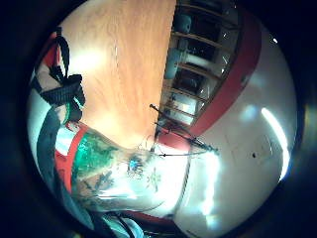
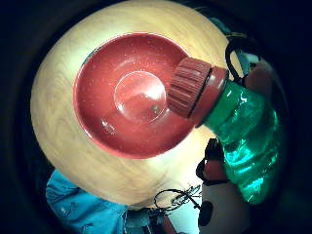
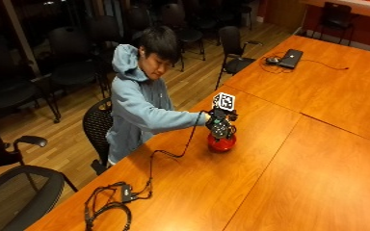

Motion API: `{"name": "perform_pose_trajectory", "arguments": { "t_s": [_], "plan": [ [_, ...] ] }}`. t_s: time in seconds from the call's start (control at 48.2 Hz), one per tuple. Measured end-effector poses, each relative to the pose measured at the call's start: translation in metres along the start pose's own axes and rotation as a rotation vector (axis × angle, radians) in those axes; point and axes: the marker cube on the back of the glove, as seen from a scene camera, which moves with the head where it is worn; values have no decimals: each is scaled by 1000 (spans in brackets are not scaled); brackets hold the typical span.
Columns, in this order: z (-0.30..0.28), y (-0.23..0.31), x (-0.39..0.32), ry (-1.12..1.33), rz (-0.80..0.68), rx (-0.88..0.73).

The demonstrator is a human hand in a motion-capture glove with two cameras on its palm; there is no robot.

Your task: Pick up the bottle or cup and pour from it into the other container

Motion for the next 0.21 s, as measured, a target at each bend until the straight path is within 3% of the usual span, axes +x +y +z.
{"name": "perform_pose_trajectory", "arguments": {
  "t_s": [0.062, 0.207],
  "plan": [
    [3, 5, 4, 67, -111, -3],
    [6, 9, 16, 31, -110, 15]
  ]
}}
